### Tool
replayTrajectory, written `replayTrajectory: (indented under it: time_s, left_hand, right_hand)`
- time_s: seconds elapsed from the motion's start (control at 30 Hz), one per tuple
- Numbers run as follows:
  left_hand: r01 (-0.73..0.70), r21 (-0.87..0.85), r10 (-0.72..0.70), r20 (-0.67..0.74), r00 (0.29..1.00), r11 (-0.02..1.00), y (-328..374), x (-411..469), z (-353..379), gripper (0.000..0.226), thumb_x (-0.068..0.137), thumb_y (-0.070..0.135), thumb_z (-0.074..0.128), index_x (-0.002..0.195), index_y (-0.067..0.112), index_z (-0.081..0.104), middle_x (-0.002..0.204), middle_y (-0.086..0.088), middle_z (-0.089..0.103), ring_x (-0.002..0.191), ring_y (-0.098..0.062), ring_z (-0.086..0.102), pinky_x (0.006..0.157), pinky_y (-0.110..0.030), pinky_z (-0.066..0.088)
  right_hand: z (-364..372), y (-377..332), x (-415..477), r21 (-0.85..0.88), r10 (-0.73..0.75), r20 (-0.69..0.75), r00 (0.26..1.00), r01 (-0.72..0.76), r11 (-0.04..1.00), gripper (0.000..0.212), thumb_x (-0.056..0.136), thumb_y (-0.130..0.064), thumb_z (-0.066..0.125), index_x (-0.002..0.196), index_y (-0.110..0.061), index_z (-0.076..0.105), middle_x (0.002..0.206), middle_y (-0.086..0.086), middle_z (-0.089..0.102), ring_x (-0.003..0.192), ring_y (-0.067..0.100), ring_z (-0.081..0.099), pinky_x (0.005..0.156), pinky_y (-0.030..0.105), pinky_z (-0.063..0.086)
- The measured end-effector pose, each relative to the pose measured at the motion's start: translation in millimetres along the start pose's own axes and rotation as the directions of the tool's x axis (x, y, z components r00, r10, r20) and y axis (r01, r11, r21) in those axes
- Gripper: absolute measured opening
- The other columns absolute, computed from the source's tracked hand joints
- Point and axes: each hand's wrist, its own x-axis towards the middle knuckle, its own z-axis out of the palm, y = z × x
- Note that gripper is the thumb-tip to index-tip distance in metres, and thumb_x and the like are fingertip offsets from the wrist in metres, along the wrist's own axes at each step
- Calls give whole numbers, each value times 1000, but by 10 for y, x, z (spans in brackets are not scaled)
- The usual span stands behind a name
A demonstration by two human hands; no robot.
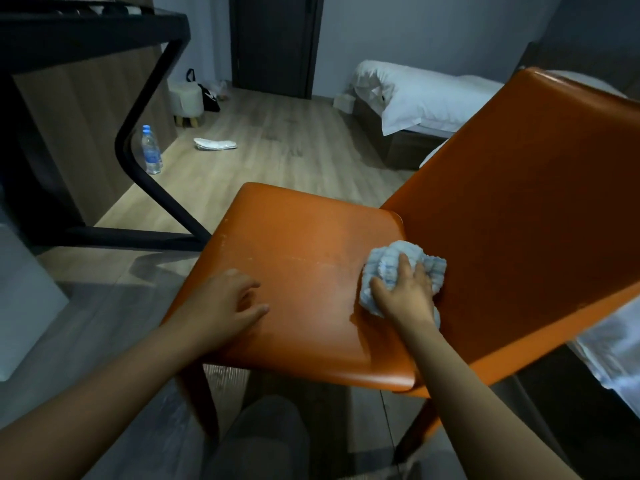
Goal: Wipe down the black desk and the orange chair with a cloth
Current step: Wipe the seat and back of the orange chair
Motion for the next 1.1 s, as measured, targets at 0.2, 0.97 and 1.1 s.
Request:
replayTrajectory:
  time_s: [0.2, 0.97, 1.1]
  left_hand:
    - [88, 3, -88, -38, 995, 996, -236, -115, -133, 49, 87, 47, 61, 130, 23, 54, 124, 5, 52, 99, -7, 48, 83, -27, 42]
    - [239, -152, -249, -49, 967, 959, -841, -684, -245, 41, 85, 42, 66, 124, 33, 58, 113, 5, 58, 97, -6, 56, 74, -21, 43]
    - [210, -125, -219, -57, 974, 970, -686, -608, -309, 50, 85, 45, 64, 131, 27, 55, 120, 7, 54, 102, -5, 51, 80, -23, 43]
  right_hand:
    - [254, -447, -20, 33, -100, 0, 995, 100, 994, 76, 86, -44, 48, 150, -20, 16, 156, 18, 14, 144, 34, 10, 116, 48, 15]
    - [669, -1920, -633, 389, -608, -81, 790, 587, 710, 55, 77, -13, 58, 131, -13, 50, 127, 11, 56, 115, 28, 51, 96, 43, 42]
    - [109, -1472, -583, 411, -550, -234, 802, 594, 692, 49, 73, -12, 54, 123, -10, 56, 119, 11, 61, 109, 26, 56, 92, 39, 45]
